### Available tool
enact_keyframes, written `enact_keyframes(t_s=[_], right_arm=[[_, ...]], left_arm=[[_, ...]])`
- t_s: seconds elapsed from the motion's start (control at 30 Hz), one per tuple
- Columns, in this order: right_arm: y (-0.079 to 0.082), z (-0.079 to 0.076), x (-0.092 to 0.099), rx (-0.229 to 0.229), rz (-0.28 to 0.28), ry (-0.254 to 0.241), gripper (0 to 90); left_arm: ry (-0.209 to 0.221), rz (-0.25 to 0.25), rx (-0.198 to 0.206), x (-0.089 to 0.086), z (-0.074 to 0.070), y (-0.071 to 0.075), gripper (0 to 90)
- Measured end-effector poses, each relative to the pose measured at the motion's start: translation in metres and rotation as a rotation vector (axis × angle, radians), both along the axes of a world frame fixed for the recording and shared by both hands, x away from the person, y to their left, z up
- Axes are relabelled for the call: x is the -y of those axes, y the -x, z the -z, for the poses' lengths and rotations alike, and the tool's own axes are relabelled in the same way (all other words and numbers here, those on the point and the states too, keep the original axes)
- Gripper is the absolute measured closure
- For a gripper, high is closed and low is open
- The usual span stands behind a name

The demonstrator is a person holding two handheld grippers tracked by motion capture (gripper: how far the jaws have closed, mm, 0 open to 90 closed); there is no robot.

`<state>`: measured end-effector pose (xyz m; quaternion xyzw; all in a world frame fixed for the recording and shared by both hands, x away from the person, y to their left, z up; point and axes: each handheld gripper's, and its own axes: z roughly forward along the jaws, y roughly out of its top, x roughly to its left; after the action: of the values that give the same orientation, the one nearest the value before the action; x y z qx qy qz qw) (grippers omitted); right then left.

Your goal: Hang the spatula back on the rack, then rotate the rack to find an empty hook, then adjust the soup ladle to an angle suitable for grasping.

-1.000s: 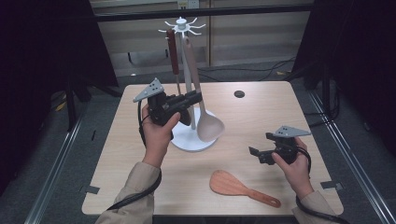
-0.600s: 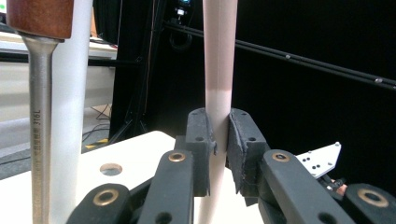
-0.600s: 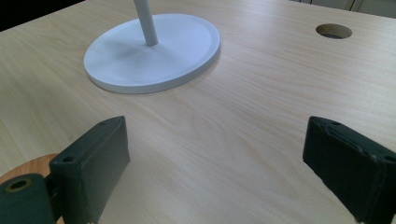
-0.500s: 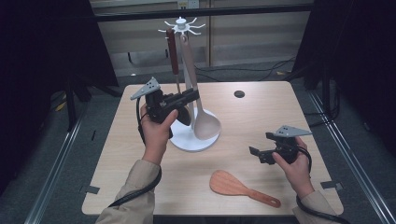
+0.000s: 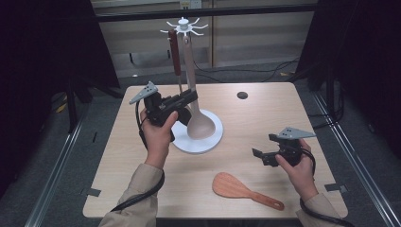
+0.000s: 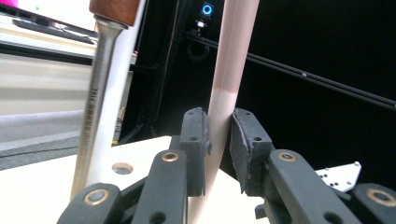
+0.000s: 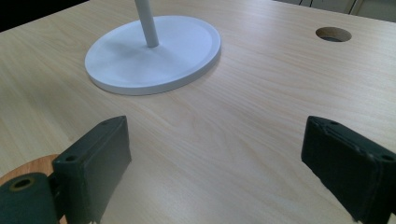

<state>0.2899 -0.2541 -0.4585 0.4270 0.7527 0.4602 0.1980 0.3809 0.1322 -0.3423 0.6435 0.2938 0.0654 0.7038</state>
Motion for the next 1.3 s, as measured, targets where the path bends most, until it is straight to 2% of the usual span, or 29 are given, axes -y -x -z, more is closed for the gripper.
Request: enact_keyframes(t_s=[0.2, 0.33, 0.4, 0.6, 0.67, 0.7, 0.73, 0.83, 0.93, 0.97, 1.03, 1.13, 1.17, 1.2, 1.23, 1.27, 1.3], right_arm=[[0.000, 0.000, -0.001, -0.001, -0.010, 0.006, 7.6], [0.000, -0.001, -0.001, 0.006, -0.008, 0.004, 7.6], [0.001, -0.001, 0.000, 0.005, -0.006, 0.004, 7.6], [0.000, -0.002, 0.000, 0.006, -0.009, 0.006, 7.6], [0.000, -0.002, 0.000, 0.009, -0.009, 0.007, 7.6], [0.000, -0.002, -0.001, 0.009, -0.008, 0.004, 7.6], [0.001, -0.002, -0.001, 0.009, -0.008, 0.004, 7.6], [0.001, -0.003, -0.002, 0.017, -0.006, 0.007, 7.6], [0.001, -0.003, -0.002, 0.018, -0.007, 0.008, 7.6], [0.001, -0.003, -0.002, 0.016, -0.008, 0.007, 7.7], [0.001, -0.003, -0.003, 0.010, -0.008, 0.005, 7.6], [0.001, -0.003, -0.002, 0.010, -0.011, 0.011, 7.6], [0.001, -0.003, -0.002, 0.010, -0.009, 0.010, 7.6], [0.001, -0.003, -0.002, 0.014, -0.011, 0.011, 7.6], [0.001, -0.004, -0.002, 0.018, -0.011, 0.012, 7.6], [0.001, -0.004, -0.002, 0.016, -0.007, 0.008, 7.6], [0.001, -0.004, -0.002, 0.016, -0.006, 0.006, 7.6]], left_arm=[[0.037, -0.012, 0.001, 0.000, 0.004, 0.001, 73.7], [0.023, -0.041, 0.018, 0.000, 0.004, 0.002, 69.4], [0.001, -0.060, 0.035, 0.000, 0.002, 0.003, 65.8], [-0.027, -0.075, 0.069, 0.002, -0.001, 0.006, 63.1], [-0.021, -0.098, 0.083, 0.004, -0.003, 0.008, 60.1], [-0.053, -0.098, 0.099, 0.003, -0.003, 0.008, 59.8], [-0.055, -0.106, 0.100, 0.003, -0.004, 0.008, 58.7], [-0.047, -0.116, 0.103, 0.004, -0.004, 0.009, 58.5], [-0.076, -0.117, 0.124, 0.003, -0.006, 0.010, 58.5], [-0.060, -0.129, 0.122, 0.004, -0.006, 0.012, 58.5], [-0.087, -0.143, 0.143, 0.003, -0.008, 0.013, 57.9], [-0.070, -0.172, 0.162, 0.003, -0.012, 0.017, 57.8], [-0.098, -0.174, 0.177, 0.001, -0.013, 0.017, 57.6], [-0.093, -0.181, 0.179, 0.000, -0.014, 0.018, 57.6], [-0.067, -0.190, 0.172, 0.001, -0.015, 0.018, 57.6], [-0.094, -0.191, 0.188, -0.002, -0.016, 0.019, 57.6], [-0.086, -0.198, 0.195, -0.002, -0.018, 0.020, 57.6]])
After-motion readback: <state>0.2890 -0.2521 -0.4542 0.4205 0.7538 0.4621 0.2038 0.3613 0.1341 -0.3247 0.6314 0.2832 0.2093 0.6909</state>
